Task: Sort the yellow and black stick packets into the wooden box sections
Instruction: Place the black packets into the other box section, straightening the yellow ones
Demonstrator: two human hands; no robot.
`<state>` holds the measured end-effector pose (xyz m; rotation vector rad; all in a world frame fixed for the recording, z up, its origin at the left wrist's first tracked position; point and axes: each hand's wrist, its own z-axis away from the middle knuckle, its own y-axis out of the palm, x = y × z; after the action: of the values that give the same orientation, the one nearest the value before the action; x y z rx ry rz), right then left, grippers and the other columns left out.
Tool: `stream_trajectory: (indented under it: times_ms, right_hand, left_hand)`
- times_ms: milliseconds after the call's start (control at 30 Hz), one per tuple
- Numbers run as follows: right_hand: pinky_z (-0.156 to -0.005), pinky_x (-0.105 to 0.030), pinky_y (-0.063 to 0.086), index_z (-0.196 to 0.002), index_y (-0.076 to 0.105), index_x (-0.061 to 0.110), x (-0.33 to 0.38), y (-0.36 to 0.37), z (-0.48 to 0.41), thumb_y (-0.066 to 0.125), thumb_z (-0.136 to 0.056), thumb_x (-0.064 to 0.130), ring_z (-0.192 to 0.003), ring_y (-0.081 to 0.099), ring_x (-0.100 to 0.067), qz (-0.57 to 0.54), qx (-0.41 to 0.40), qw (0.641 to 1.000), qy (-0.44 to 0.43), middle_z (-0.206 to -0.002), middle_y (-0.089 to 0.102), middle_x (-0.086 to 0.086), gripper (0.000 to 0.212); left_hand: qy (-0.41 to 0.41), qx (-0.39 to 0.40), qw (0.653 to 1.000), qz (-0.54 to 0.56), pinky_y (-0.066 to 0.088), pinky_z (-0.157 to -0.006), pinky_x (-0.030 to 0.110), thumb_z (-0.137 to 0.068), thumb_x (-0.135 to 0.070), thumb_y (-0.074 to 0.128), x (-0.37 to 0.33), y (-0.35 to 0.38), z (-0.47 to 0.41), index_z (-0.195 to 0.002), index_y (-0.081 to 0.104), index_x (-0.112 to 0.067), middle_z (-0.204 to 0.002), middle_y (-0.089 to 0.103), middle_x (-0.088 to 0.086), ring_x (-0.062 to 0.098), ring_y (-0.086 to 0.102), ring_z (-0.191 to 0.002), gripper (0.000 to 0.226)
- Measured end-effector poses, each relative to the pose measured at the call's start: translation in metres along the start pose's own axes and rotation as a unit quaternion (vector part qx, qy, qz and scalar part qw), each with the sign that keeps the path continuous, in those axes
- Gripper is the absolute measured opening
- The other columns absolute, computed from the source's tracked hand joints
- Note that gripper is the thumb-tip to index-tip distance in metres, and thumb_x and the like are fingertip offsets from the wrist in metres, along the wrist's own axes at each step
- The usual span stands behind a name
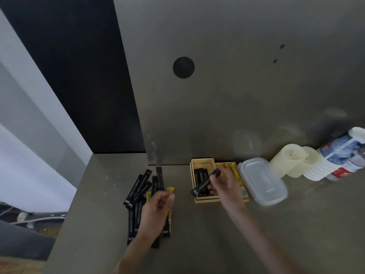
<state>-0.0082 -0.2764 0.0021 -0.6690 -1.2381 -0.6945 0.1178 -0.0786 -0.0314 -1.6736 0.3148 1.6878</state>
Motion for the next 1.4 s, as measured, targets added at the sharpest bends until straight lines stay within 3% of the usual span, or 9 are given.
stream_trajectory:
  times_ms: [67,167,300,500,633,867,1133,1233,1400]
  right_hand:
    - [-0.081,-0.027,0.056,-0.134,0.044,0.018,0.004,-0.011,-0.020,0.063,-0.097,0.025,-0.090,0.071,-0.009,0.108,-0.051,0.991,-0.063,-0.097,0.071,0.006,0.042]
    - [-0.082,-0.025,0.050,-0.134,0.043,0.013,0.003,-0.019,-0.045,0.056,-0.101,0.020,-0.096,0.067,-0.012,0.287,-0.051,0.949,-0.122,-0.095,0.063,0.021,0.036]
    - [-0.072,-0.025,0.050,-0.132,0.039,0.025,-0.011,-0.015,-0.061,0.053,-0.102,0.025,-0.096,0.065,-0.014,0.471,0.043,0.871,-0.135,-0.106,0.067,0.002,0.033]
    - [-0.099,-0.035,0.050,-0.143,0.042,0.025,-0.020,-0.008,-0.063,0.056,-0.101,0.029,-0.122,0.055,-0.018,0.551,0.061,0.818,-0.152,-0.132,0.058,-0.002,0.045]
    - [-0.096,-0.029,0.052,-0.133,0.054,0.025,-0.028,-0.006,-0.059,0.057,-0.099,0.034,-0.120,0.051,-0.016,0.618,0.057,0.760,-0.191,-0.135,0.044,-0.001,0.036]
    - [-0.086,-0.027,0.057,-0.128,0.060,0.021,-0.034,-0.008,-0.057,0.057,-0.100,0.030,-0.115,0.052,-0.014,0.604,0.052,0.772,-0.190,-0.131,0.044,0.002,0.030]
    - [-0.100,-0.035,0.051,-0.118,0.064,0.023,-0.044,-0.002,-0.027,0.072,-0.085,0.016,-0.119,0.050,-0.018,0.602,-0.005,0.776,-0.188,-0.128,0.051,0.001,0.035]
    - [-0.096,-0.037,0.052,-0.106,0.066,0.022,-0.059,-0.007,-0.014,0.073,-0.082,0.012,-0.115,0.053,-0.019,0.572,-0.030,0.792,-0.211,-0.122,0.053,0.002,0.027]
    - [-0.098,-0.035,0.048,-0.104,0.065,0.023,-0.067,-0.013,-0.005,0.065,-0.091,0.013,-0.114,0.051,-0.014,0.521,-0.038,0.819,-0.236,-0.119,0.054,0.005,0.017]
  left_hand:
    - [-0.015,-0.014,1.000,0.003,0.058,-0.074,0.027,-0.096,-0.030,0.060,0.006,-0.006,0.000,-0.097,0.068,-0.025,-0.084,0.072,-0.002,0.004,0.068,-0.077,0.009]
    - [-0.022,-0.029,0.999,-0.005,0.058,-0.074,0.028,-0.097,-0.029,0.061,0.012,-0.011,0.000,-0.097,0.068,-0.024,-0.084,0.072,-0.005,0.004,0.068,-0.077,0.009]
    - [-0.022,-0.036,0.999,-0.003,0.056,-0.071,0.025,-0.097,-0.029,0.060,0.017,-0.012,-0.001,-0.097,0.069,-0.023,-0.086,0.071,-0.016,0.004,0.068,-0.076,0.010]
    - [-0.037,-0.064,0.997,0.002,0.057,-0.073,0.028,-0.098,-0.032,0.059,0.027,-0.019,-0.001,-0.094,0.069,-0.025,-0.081,0.072,-0.012,0.004,0.068,-0.074,0.013]
    - [-0.026,-0.099,0.994,-0.044,0.056,-0.066,0.016,-0.098,-0.027,0.059,0.026,-0.026,0.000,-0.089,0.065,-0.031,-0.079,0.072,-0.005,0.001,0.068,-0.075,0.012]
    - [0.004,-0.077,0.980,-0.182,0.058,-0.073,0.025,-0.095,-0.044,0.058,0.038,-0.025,-0.023,-0.097,0.064,-0.029,-0.089,0.066,-0.015,0.001,0.065,-0.081,0.016]
    - [-0.029,-0.038,0.913,-0.405,0.053,-0.088,0.037,-0.094,-0.060,0.048,0.024,-0.008,-0.065,-0.106,0.060,-0.021,-0.104,0.063,-0.004,0.016,0.066,-0.095,0.043]
    - [-0.051,-0.026,0.901,-0.430,0.056,-0.084,0.039,-0.093,-0.056,0.053,0.020,-0.007,-0.072,-0.102,0.060,-0.018,-0.101,0.066,-0.001,0.018,0.067,-0.091,0.040]
    - [-0.056,-0.022,0.910,-0.410,0.058,-0.076,0.037,-0.092,-0.050,0.058,0.023,-0.008,-0.074,-0.097,0.060,-0.018,-0.095,0.066,-0.002,0.016,0.066,-0.082,0.032]
